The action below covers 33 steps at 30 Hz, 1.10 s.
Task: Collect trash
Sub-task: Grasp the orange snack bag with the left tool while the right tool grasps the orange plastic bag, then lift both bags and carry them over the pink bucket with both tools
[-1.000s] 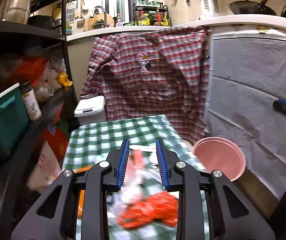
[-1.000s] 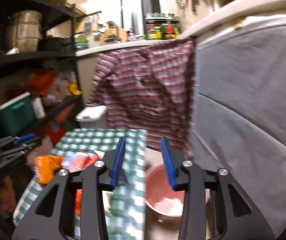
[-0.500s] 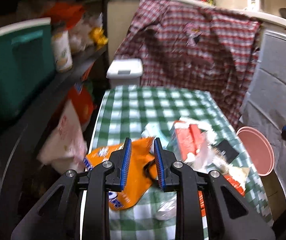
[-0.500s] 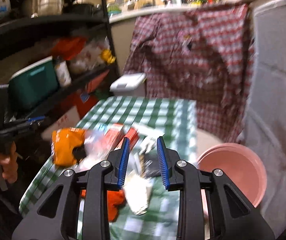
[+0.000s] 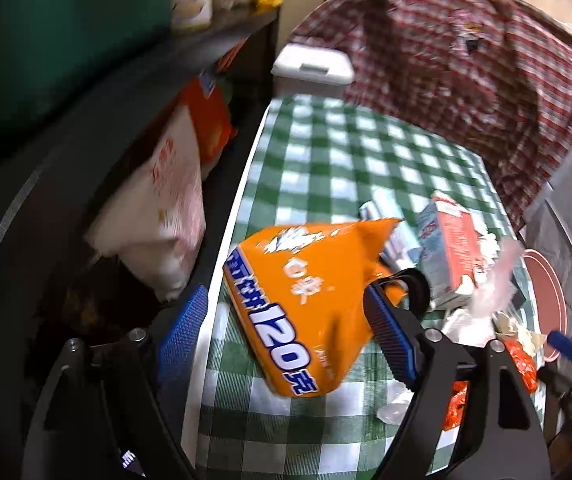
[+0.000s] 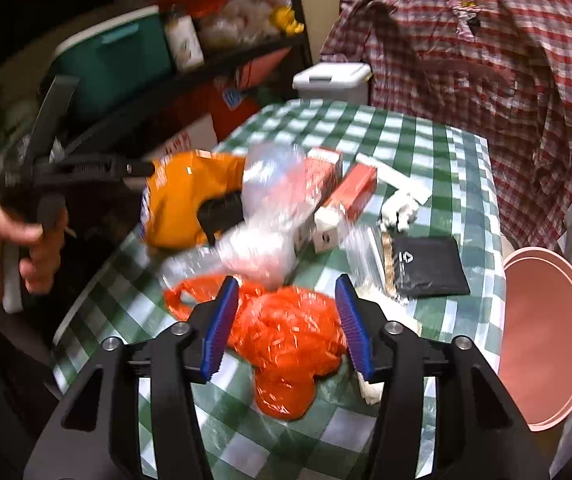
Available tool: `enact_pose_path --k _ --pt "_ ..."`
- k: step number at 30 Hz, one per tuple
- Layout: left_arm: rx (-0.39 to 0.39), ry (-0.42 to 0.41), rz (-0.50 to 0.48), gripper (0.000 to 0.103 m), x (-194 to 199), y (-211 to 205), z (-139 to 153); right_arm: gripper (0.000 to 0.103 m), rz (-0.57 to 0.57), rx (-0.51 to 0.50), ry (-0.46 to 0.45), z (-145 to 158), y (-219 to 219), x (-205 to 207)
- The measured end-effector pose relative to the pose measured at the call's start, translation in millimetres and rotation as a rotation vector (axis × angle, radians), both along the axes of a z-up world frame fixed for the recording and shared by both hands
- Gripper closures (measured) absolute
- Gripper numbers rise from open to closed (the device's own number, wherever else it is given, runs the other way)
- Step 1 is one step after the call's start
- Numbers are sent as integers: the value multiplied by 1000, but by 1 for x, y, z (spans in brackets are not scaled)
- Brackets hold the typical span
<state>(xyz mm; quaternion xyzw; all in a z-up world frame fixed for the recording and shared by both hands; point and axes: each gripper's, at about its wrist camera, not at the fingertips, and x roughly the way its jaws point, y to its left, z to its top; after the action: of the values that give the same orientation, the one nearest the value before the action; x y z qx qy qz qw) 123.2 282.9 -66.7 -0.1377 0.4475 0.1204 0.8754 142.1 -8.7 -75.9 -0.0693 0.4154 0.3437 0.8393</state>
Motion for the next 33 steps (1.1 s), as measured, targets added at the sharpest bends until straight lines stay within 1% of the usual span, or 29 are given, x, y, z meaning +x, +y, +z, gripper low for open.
enact_pose_path --k 2,5,9,10,11,12,13,14,16,17,19,22,25,29,33 --pt "-24 25 7 25 5 4 -9 46 21 -29 12 -6 4 -3" --pt "-44 69 -11 22 14 2 -24 45 44 -67 23 -13 8 -7" --pt "-54 88 -37 24 21 -5 -35 44 60 -130 4 -23 13 -11" --pt "-50 89 -42 29 23 -7 -35 44 63 -135 0 -23 13 -13" --pt "-44 88 -46 34 24 -9 -35 48 63 -138 -3 -24 13 -12" --pt "-41 87 -52 42 24 -10 -35 50 63 -138 -8 -23 13 -12" --pt "-41 86 -58 52 26 -10 -34 54 62 -138 -13 -22 12 -13" --pt "-39 86 -64 58 27 -11 -33 56 63 -138 -14 -22 12 -12" --pt "-42 79 -77 77 29 -12 -31 60 68 -134 -12 -21 11 -12" --pt "-48 71 -81 79 29 -12 -29 63 72 -133 -12 -20 11 -14" --pt "-44 54 -86 86 28 -12 -23 66 78 -131 -14 -18 11 -15" --pt "-36 24 -99 94 24 -14 -12 71 85 -108 -13 -12 9 -17" --pt "-18 -4 -101 97 18 -18 -1 74 71 -88 -30 -3 4 -20" --pt "12 -41 -90 97 9 -22 16 76 47 -47 -45 9 -5 -22" --pt "24 -88 -73 97 1 -29 36 76 19 -13 -84 25 -17 -27"
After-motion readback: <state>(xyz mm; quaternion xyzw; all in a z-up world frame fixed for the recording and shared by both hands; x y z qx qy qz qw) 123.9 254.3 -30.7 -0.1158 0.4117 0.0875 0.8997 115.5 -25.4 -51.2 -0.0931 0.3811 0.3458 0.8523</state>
